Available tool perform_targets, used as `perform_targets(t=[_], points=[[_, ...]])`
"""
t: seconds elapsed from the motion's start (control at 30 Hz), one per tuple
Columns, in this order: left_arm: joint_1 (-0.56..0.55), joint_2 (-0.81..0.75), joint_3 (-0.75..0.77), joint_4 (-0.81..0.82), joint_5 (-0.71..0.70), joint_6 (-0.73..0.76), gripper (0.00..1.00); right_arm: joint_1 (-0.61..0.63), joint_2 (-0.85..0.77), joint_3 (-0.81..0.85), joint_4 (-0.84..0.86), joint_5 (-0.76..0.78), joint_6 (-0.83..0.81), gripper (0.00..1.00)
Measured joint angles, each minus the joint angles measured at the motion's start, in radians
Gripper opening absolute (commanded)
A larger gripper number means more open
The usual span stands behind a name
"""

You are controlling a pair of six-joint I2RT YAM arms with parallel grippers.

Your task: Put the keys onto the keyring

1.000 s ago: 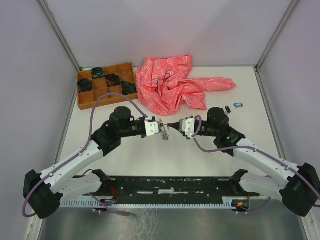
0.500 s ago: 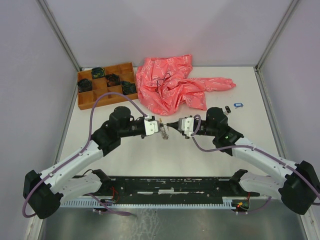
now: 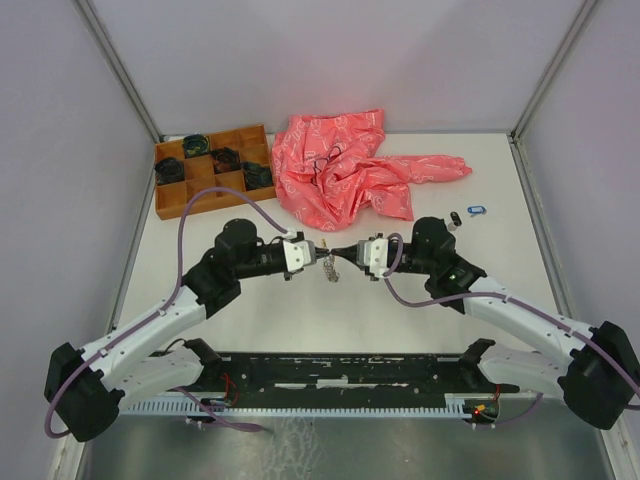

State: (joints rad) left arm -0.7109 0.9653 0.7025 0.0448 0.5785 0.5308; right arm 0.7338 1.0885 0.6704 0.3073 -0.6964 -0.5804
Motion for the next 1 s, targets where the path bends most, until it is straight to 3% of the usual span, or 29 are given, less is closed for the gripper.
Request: perform_targets(t=[0.67,1.0], points=[[0.009,-0.016,-0.043,0.274,-0.008,-0.346,0.03,0.004,-0.102,-0.072,-0.122,0.066,-0.153,0.01],[0.009,-0.046,-0.127,0.374,-0.028,-0.444,0.03,0.004,-0.157,-0.129,0.014,0.097,-0.003,0.01]])
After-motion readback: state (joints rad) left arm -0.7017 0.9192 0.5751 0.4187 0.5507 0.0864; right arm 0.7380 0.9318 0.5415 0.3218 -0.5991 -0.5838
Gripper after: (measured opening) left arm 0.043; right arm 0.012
